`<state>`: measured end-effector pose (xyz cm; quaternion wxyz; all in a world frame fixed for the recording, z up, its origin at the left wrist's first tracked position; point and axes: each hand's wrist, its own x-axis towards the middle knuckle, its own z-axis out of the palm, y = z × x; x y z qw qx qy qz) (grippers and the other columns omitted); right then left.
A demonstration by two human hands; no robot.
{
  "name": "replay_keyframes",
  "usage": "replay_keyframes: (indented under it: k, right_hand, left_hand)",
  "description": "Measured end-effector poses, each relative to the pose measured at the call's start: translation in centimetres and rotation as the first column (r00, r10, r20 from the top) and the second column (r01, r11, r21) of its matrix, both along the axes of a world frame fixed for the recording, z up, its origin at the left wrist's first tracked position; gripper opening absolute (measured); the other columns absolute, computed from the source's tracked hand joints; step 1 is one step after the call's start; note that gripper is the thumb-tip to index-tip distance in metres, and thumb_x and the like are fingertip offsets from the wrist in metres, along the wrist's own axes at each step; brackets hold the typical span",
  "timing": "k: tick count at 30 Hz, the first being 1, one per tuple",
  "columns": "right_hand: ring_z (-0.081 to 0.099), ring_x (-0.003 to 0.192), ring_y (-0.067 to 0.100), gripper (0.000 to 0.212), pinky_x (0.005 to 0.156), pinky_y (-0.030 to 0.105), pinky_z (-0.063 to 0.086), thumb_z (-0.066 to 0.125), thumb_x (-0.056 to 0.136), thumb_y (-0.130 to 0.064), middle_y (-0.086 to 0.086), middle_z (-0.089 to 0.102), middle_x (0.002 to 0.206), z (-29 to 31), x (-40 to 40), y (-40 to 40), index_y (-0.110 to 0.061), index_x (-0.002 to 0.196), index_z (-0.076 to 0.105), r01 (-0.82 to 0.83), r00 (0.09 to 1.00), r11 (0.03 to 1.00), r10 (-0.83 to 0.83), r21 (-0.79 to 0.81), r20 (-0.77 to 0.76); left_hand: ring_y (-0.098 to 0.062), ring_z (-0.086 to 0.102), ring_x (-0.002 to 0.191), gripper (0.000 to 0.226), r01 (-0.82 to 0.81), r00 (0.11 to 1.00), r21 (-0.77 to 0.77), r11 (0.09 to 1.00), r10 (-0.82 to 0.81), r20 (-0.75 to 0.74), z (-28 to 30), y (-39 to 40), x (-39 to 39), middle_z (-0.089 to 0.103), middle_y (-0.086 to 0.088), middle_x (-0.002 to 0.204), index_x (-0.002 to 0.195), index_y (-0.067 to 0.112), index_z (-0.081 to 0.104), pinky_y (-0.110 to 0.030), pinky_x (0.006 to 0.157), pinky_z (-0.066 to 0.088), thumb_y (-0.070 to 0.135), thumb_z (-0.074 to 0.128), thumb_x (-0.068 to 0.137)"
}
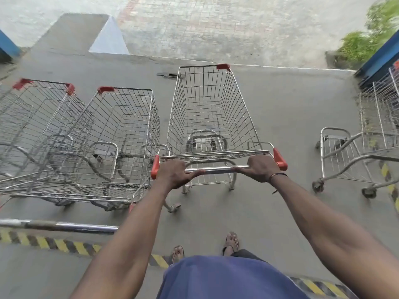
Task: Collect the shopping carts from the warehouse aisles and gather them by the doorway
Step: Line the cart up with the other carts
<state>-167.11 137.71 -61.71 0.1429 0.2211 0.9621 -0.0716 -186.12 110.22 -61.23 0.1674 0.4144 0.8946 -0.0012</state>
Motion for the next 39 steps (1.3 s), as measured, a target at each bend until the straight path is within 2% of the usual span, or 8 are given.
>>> replay_keyframes:
  k: [3,9,12,15,20,24,31,39]
  right_hand:
    - [0.05,0.048,0.022,0.094,0.056,0.038,0.04,0.03,0.079,-0.105,0.001,0.051,0.049,-0.3,1.5,-1.7,-0.016,0.05,0.042,0.049,0.999,0.999,-0.049,-0.021,-0.001]
    - [0.05,0.048,0.024,0.102,0.054,0.037,0.032,0.015,0.062,-0.115,0.002,0.048,0.046,-0.3,4.6,-4.6,-0.016,0.05,0.038,0.143,0.99,0.989,-0.143,-0.039,0.002]
    - [0.052,0.048,0.024,0.102,0.053,0.036,0.032,0.016,0.063,-0.115,0.002,0.05,0.046,-0.6,6.1,-6.2,-0.016,0.05,0.038,0.17,0.985,0.985,-0.17,-0.031,-0.009]
    - [0.056,0.051,0.023,0.104,0.054,0.036,0.031,0.013,0.067,-0.113,0.002,0.054,0.049,-0.9,7.4,-7.9,-0.015,0.05,0.044,0.163,0.987,0.987,-0.162,0.017,-0.019]
    - [0.055,0.05,0.02,0.105,0.057,0.036,0.036,0.012,0.07,-0.111,0.0,0.055,0.049,-1.1,9.4,-9.9,-0.015,0.049,0.049,0.155,0.988,0.987,-0.154,0.047,-0.034]
    - [0.055,0.05,0.02,0.105,0.059,0.036,0.045,0.014,0.07,-0.11,0.0,0.056,0.05,-1.1,10.6,-10.6,-0.014,0.049,0.052,0.151,0.988,0.987,-0.15,0.057,-0.029]
    - [0.053,0.049,0.019,0.097,0.056,0.035,0.044,0.027,0.079,-0.106,0.0,0.054,0.05,-1.0,12.7,-11.0,-0.016,0.048,0.048,0.119,0.992,0.991,-0.116,0.067,-0.039]
    - [0.055,0.052,0.018,0.101,0.059,0.036,0.049,0.02,0.075,-0.108,0.0,0.056,0.053,-0.7,14.4,-12.5,-0.016,0.05,0.052,0.105,0.994,0.991,-0.104,0.077,-0.016]
  left_hand:
    - [-0.022,0.059,0.061,0.102,0.024,1.0,0.007,1.0,-0.024,-0.019,-0.5,-1.5,0.4,0.059,-0.001,0.06,0.058,0.017,0.059,-0.053,0.088,0.051,0.108,0.016,0.074]
    - [-0.025,0.062,0.06,0.121,0.114,0.993,0.002,0.993,-0.114,-0.011,-1.7,-3.0,1.8,0.059,-0.003,0.061,0.101,0.019,0.082,-0.04,0.064,0.057,0.11,0.008,0.071]
    - [-0.023,0.062,0.062,0.097,0.16,0.987,0.013,0.987,-0.159,-0.03,-1.3,-4.3,2.6,0.06,-0.001,0.064,0.089,0.036,0.064,-0.037,0.06,0.045,0.11,0.004,0.07]
    - [-0.019,0.06,0.061,0.087,0.205,0.978,0.019,0.979,-0.204,-0.047,-1.3,-5.4,3.1,0.06,0.0,0.063,0.089,0.036,0.046,-0.035,0.066,0.035,0.109,0.002,0.07]
    - [-0.021,0.06,0.057,0.105,0.204,0.979,0.045,0.978,-0.205,0.002,-1.3,-6.6,4.2,0.061,-0.004,0.06,0.061,0.015,0.058,-0.037,0.068,0.053,0.108,0.011,0.073]
    - [-0.025,0.062,0.062,0.117,0.184,0.983,0.061,0.981,-0.185,0.003,-0.8,-7.1,5.7,0.061,-0.005,0.063,0.063,0.007,0.063,-0.039,0.063,0.052,0.11,0.007,0.067]
    - [-0.023,0.06,0.056,0.103,0.114,0.992,0.035,0.993,-0.115,0.041,-0.3,-8.3,8.8,0.061,-0.004,0.058,0.057,0.012,0.053,-0.034,0.053,0.04,0.109,0.019,0.069]
    - [-0.025,0.055,0.06,0.084,0.125,0.991,0.06,0.99,-0.128,0.045,0.7,-10.0,11.0,0.052,-0.002,0.057,0.054,0.019,0.041,-0.037,0.06,0.04,0.098,0.034,0.081]
